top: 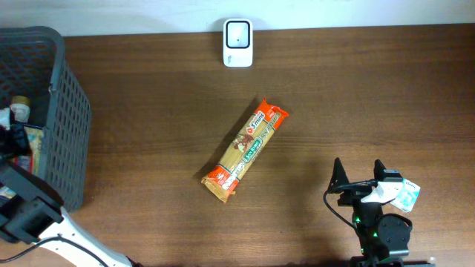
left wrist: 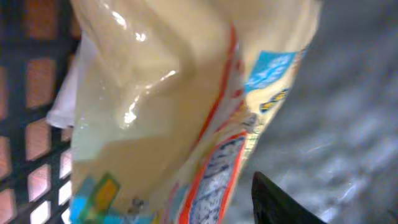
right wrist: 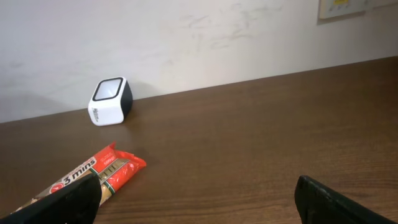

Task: Scan the item barcode
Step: 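Reach into the basket and grasp the yellow snack bag with the left gripper, then place the yellow snack bag on the table beside the spaghetti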

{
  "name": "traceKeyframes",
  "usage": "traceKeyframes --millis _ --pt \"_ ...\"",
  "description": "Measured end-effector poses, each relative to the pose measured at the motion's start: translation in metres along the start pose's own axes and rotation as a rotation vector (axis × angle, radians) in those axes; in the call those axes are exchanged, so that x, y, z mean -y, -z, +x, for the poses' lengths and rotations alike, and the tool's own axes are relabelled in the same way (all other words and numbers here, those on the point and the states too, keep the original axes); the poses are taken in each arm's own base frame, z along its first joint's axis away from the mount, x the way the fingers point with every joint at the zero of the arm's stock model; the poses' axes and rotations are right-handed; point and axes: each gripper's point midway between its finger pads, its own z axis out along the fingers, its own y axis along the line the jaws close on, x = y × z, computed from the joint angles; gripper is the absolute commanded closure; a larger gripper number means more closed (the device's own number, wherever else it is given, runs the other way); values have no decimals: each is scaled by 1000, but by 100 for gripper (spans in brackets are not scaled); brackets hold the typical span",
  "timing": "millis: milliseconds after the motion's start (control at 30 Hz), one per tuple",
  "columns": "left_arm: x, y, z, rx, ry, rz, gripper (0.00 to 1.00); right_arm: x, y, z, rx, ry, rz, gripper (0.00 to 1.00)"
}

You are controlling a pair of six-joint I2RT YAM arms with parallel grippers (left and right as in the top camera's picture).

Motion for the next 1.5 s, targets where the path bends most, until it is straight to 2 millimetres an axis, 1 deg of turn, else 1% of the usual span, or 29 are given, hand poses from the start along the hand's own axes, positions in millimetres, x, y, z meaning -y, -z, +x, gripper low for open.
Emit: traceKeyframes --millis 33,133,200,233,267,300,333,367,400,433,467,500,533,567,600,633,667,700,733,767,800,833,900,1000,1100,1167,1233,1333,1500 --pt "1 -4 2 -13 2 5 100 0 0 0 0 0 0 1" --pt "5 -6 5 -31 -1 24 100 0 0 0 0 0 0 1" --pt "8 0 12 -66 0 39 100 0 0 0 0 0 0 1" --pt "7 7 10 -62 14 39 100 0 0 0 0 0 0 1" --pt "1 29 1 -24 59 27 100 0 0 0 0 0 0 1" --pt "-3 58 -9 38 106 26 100 0 0 0 0 0 0 1" --pt "-11 100 -24 156 161 15 100 0 0 0 -1 0 0 1" --pt "-14 130 -33 250 189 6 100 0 0 0 0 0 0 2" --pt "-17 178 -43 403 212 -3 100 0 0 0 0 0 0 1" --pt "-11 233 -46 562 210 3 100 0 0 0 -1 0 0 1" --pt "5 290 -42 720 183 16 100 0 0 0 -1 0 0 1" --pt "27 335 -33 837 141 34 100 0 0 0 -1 0 0 1" --pt "55 369 -22 920 85 64 100 0 0 0 -1 0 0 1" --pt "82 389 -11 963 28 99 100 0 0 0 -1 0 0 1" --pt "116 400 2 969 -47 151 100 0 0 0 -1 0 1 1" --pt "149 398 9 937 -119 200 100 0 0 0 -1 0 0 1" --pt "178 390 11 892 -183 241 100 0 0 0 -1 0 0 1" --pt "209 376 9 830 -251 280 100 0 0 0 -1 0 1 1" --pt "232 361 5 776 -299 302 100 0 0 0 -1 0 0 1" --pt "260 332 5 664 -354 321 100 0 0 0 -1 0 0 1" --pt "277 315 5 605 -387 329 100 0 0 0 -1 0 1 1" --pt "285 301 9 549 -405 331 100 0 0 0 -1 0 0 1" --pt "316 243 19 354 -468 329 100 0 0 0 0 0 0 1" --pt "344 173 26 202 -513 319 100 0 0 0 0 1 0 1" --pt "374 129 41 125 -550 350 100 0 0 0 0 0 0 1" --pt "392 111 47 118 -569 362 100 0 0 0 0 0 0 1" --pt "405 94 63 76 -588 362 100 0 0 0 0 0 0 1" --pt "427 86 73 82 -610 374 100 0 0 0 0 0 0 1" --pt "445 89 83 85 -613 391 100 0 0 0 0 0 0 1"
